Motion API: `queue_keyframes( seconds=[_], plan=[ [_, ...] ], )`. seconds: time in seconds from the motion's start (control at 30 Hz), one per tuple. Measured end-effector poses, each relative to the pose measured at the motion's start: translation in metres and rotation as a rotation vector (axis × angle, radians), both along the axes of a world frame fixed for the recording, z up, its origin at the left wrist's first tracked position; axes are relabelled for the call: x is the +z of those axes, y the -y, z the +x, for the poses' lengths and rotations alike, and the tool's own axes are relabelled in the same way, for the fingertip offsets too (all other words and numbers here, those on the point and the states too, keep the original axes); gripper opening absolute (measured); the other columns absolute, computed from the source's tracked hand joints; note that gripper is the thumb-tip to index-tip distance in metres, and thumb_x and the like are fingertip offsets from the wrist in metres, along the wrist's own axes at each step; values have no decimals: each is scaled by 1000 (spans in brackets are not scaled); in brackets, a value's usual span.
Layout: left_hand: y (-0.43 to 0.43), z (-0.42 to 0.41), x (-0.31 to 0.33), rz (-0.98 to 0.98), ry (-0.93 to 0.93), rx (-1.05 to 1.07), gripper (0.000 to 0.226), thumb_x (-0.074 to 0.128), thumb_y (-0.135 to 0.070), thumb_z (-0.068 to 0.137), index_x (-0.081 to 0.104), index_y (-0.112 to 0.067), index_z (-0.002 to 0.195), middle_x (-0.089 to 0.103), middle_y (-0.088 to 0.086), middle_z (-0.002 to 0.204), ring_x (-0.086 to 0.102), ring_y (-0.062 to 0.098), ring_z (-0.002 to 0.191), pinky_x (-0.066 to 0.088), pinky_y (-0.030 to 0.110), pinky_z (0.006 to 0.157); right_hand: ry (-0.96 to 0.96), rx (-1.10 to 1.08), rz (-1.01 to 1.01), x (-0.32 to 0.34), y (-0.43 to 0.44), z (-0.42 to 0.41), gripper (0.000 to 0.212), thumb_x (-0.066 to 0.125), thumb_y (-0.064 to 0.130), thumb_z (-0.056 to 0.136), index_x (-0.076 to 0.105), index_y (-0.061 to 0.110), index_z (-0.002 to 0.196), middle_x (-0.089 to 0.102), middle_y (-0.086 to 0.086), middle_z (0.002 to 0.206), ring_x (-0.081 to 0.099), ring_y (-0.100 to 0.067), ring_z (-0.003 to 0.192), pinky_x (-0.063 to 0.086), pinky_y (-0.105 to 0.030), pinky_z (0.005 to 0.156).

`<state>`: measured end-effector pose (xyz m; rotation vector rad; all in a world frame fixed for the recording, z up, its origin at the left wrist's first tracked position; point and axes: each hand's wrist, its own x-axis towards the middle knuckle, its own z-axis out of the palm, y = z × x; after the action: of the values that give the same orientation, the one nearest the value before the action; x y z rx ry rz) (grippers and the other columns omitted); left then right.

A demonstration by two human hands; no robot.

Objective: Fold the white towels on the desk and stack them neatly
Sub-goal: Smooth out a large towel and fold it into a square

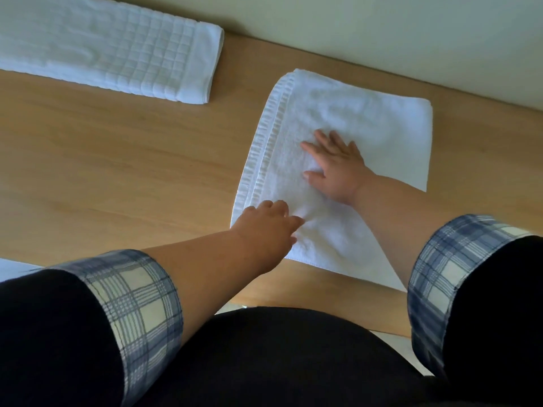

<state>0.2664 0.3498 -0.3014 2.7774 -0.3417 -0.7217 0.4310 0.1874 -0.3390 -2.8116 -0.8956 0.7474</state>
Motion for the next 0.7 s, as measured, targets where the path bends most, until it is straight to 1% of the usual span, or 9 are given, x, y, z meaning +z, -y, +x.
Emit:
queue_keyframes(
  seconds=[0.07, 0.13, 0.2, 0.3, 0.4, 0.47, 0.53, 0.63, 0.7],
  plan=[
    [5, 4, -5, 137, 22, -5, 45, 32, -49, 103, 36, -34, 145, 39, 4, 139, 41, 25, 123, 35, 47, 103, 9, -78, -17, -2, 11, -1, 69, 34, 63, 96, 6, 42, 156, -10, 5, 167, -13, -21, 152, -5, -50, 121],
    [10, 13, -7, 193, 22, 26, 52, 27, -56, 100, 38, -30, 144, 35, 5, 145, 35, 27, 131, 17, 55, 113, 20, -186, -45, -2, 25, -3, 72, 32, 66, 94, 4, 43, 155, -10, 6, 167, -10, -20, 152, 0, -49, 121],
    [15, 23, -6, 231, 4, 67, 64, 22, -64, 97, 34, -27, 147, 28, 7, 152, 24, 29, 141, 1, 61, 115, 26, -289, -81, -1, 39, -9, 74, 32, 70, 92, 4, 43, 155, -9, 8, 166, -7, -20, 152, 6, -49, 119],
    [23, 35, -7, 332, -50, 99, 84, 14, -71, 93, 8, -17, 157, 0, 11, 164, -3, 35, 150, -5, 63, 114, 29, -415, -112, 2, 55, -26, 77, 33, 70, 91, 5, 40, 156, -7, 8, 166, -1, -25, 151, 11, -50, 117],
    [28, 51, -12, 402, -74, 136, 82, 18, -60, 99, -13, -9, 154, -20, 16, 162, -19, 38, 147, -9, 60, 116, 41, -474, -92, 4, 69, -44, 80, 33, 72, 89, 10, 36, 156, -1, 5, 167, 7, -29, 149, 14, -49, 116],
    [35, 63, -15, 383, -30, 164, 78, 29, -40, 101, -17, -7, 153, -26, 18, 159, -23, 39, 146, -10, 59, 117, 81, -476, -42, 4, 75, -50, 78, 32, 71, 89, 17, 33, 156, 5, 3, 167, 10, -28, 148, 14, -46, 117],
    [52, 67, -21, 246, 92, 114, 76, 28, -30, 98, -22, -11, 152, -30, 16, 158, -28, 35, 145, -15, 54, 116, 143, -389, 1, 2, 79, -53, 75, 27, 68, 91, 20, 30, 156, 7, 3, 167, 6, -23, 151, 11, -44, 119],
    [77, 58, -33, 43, 111, 66, 71, 11, -52, 96, -27, -24, 149, -36, 5, 155, -34, 24, 143, -20, 48, 115, 173, -185, -37, -10, 92, -57, 75, 14, 67, 94, 8, 29, 158, -3, 3, 167, -11, -17, 152, -4, -46, 123],
    [70, 57, -46, 93, 74, 121, 77, 3, -67, 91, -25, -27, 150, -39, 1, 154, -35, 22, 142, -17, 48, 118, 178, -157, -49, -19, 103, -60, 75, 13, 67, 95, 1, 30, 158, -9, 3, 167, -17, -16, 151, -8, -48, 122]
  ],
)
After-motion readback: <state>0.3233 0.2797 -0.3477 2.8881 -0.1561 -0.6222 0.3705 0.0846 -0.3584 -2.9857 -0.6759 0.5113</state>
